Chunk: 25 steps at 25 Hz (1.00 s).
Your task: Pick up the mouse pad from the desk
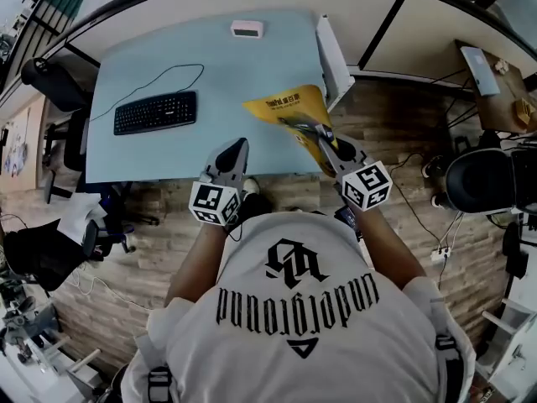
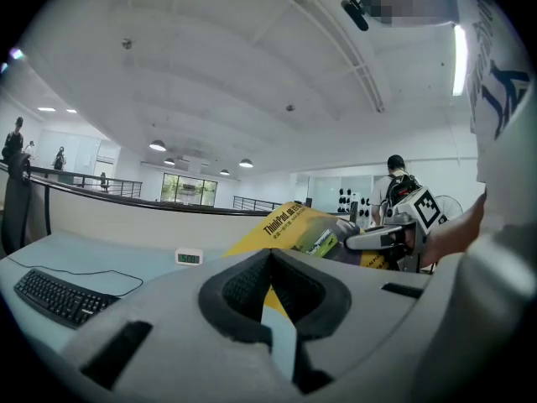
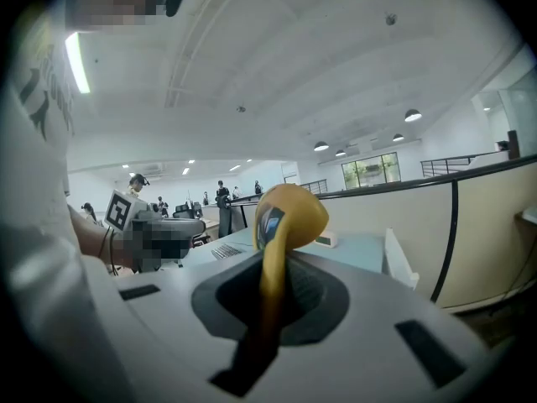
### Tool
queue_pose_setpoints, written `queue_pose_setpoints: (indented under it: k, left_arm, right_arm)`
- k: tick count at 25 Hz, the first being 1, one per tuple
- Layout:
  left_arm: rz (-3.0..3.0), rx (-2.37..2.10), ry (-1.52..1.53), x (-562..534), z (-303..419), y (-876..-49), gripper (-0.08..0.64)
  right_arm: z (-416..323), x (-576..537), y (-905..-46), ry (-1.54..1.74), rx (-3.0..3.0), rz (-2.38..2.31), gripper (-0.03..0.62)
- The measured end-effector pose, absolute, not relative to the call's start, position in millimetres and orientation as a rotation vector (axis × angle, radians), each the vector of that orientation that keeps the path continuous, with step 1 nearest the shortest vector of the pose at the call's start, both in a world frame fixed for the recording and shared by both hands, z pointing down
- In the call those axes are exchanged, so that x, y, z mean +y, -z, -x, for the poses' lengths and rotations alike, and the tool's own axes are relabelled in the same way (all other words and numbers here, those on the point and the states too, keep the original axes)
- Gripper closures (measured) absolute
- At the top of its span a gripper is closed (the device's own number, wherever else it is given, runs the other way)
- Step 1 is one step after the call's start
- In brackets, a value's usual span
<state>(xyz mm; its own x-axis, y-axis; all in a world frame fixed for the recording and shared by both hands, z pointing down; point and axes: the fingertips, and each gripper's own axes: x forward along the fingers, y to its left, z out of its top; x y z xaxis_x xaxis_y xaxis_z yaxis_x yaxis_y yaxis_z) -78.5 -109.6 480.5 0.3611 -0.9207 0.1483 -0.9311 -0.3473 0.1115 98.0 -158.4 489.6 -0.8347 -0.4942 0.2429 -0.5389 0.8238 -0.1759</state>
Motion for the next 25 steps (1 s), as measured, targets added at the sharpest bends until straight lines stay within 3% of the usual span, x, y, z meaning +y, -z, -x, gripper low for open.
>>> queue_pose_setpoints:
  k: [15, 25]
  left_arm:
    - [-2.498, -1.643, -0.097, -50.6, 81.7, -468.4, 0.552]
    - [-2.570, -1.573, -0.089, -17.9, 129.7, -449.8, 0.552]
  right_arm:
    - [-88.3, -98.8, -477.3, -0.348, -2.838, -0.794, 0.571]
    - [-42.0, -56.4, -461.6, -0.362, -2.857, -0.847, 0.571]
